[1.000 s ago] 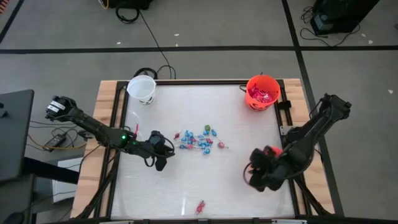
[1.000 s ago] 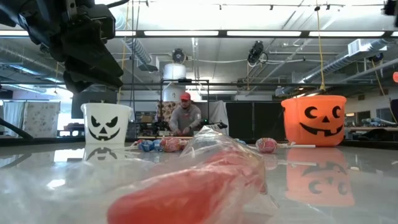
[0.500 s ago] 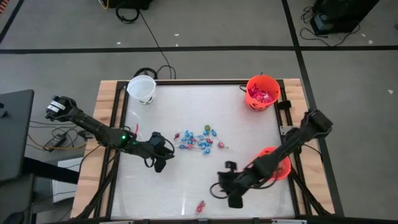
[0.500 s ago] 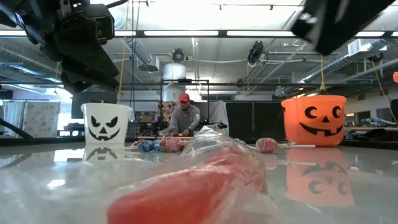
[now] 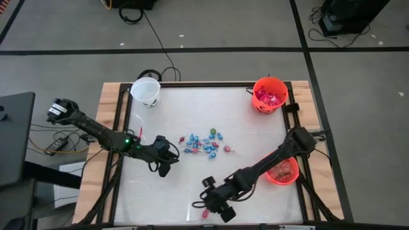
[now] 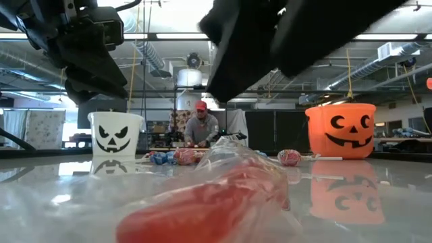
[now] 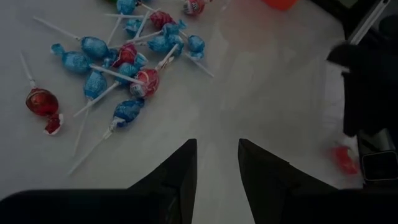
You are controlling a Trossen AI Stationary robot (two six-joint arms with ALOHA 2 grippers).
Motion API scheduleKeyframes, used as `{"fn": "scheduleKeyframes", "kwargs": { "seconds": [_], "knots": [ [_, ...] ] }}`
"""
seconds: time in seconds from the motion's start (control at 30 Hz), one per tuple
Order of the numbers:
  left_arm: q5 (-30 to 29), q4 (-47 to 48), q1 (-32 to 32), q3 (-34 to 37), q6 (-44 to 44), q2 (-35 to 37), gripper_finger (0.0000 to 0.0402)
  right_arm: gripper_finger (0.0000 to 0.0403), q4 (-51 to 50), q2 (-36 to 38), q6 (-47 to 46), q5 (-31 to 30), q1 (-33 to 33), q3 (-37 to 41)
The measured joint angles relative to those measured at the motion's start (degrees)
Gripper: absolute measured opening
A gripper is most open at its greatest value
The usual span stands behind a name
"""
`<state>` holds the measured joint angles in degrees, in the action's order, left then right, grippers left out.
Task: Sort candy by brand, put in halloween buckets
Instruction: Put the red gummy into the bottom orange bucket
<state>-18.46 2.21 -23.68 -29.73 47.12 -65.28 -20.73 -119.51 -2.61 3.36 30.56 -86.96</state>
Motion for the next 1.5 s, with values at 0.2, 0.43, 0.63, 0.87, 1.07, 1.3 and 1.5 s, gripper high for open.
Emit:
{"fn": "scheduleKeyframes", "kwargs": {
  "seconds": [0.2,0.43,0.63,0.87,1.07,1.3,1.5],
  "knots": [
    [-0.1,-0.1,0.0,0.0,1.5,0.0,0.0121,0.0213,0.1,-5.6,4.4,4.2,-0.2,-3.9],
    [-0.3,-0.1,0.0,0.0,2.9,0.0,0.0121,0.0149,0.3,-8.9,1.0,7.4,-1.5,-5.0],
    [-0.3,-0.2,0.0,0.0,3.1,0.0,0.0121,0.0017,-0.4,-7.0,-3.2,9.8,-2.5,-4.9],
    [-1.4,0.3,0.0,0.1,2.6,0.0,0.0121,0.0006,-8.5,0.9,-13.5,2.7,-3.6,-4.9],
    [-4.2,5.6,0.0,0.1,2.5,0.0,0.0121,0.0003,-24.0,10.6,-21.3,-3.7,-3.4,-4.9],
    [-4.7,6.1,0.0,0.1,1.2,0.0,0.0121,0.0002,-40.6,20.5,-31.8,-9.9,-1.3,-4.9],
    [-5.0,2.4,0.0,0.1,1.0,0.0,0.0121,0.0002,-57.0,25.4,-41.2,-14.5,1.2,-4.5]
  ]
}}
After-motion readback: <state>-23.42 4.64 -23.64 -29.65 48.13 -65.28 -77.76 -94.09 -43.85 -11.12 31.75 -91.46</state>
